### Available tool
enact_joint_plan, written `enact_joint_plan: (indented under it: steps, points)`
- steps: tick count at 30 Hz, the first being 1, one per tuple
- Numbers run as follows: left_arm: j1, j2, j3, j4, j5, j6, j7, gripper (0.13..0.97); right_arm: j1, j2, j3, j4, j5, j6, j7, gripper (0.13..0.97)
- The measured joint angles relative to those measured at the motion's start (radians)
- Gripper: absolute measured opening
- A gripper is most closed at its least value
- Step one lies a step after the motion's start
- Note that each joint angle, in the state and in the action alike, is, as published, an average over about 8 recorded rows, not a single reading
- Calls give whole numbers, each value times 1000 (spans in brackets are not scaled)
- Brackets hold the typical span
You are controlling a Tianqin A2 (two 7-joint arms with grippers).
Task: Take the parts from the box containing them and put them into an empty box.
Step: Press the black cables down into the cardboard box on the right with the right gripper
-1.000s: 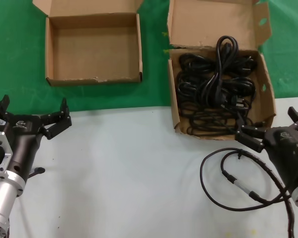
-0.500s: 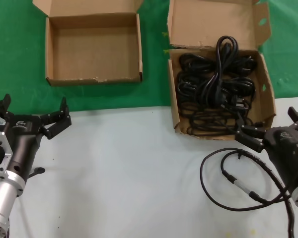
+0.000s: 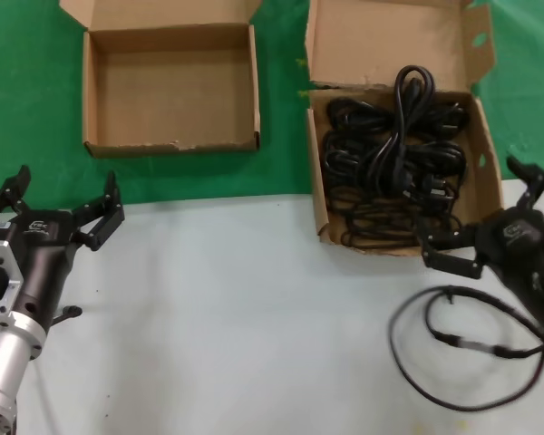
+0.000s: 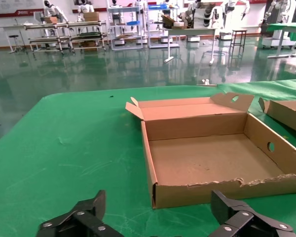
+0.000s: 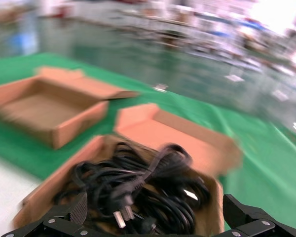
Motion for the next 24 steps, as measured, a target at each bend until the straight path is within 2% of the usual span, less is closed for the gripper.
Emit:
enact_joint_plan:
  steps: [1,6,12,18,22,24]
  points:
    - [0,0,0,0,0,0,0,815,5,35,-5,11,-14,-24,-14,966]
    - [0,0,0,0,0,0,0,706,67,230,-48,50,-97,-164,-95,966]
    - [0,0,0,0,0,0,0,588,259,406,-137,38,-200,-358,-241,966]
    - [0,0,0,0,0,0,0,427,501,428,-249,-41,-285,-512,-414,966]
    - [0,0,0,0,0,0,0,427,651,398,-332,-108,-343,-592,-523,966]
    - [0,0,0,0,0,0,0,387,716,377,-372,-142,-373,-625,-567,966]
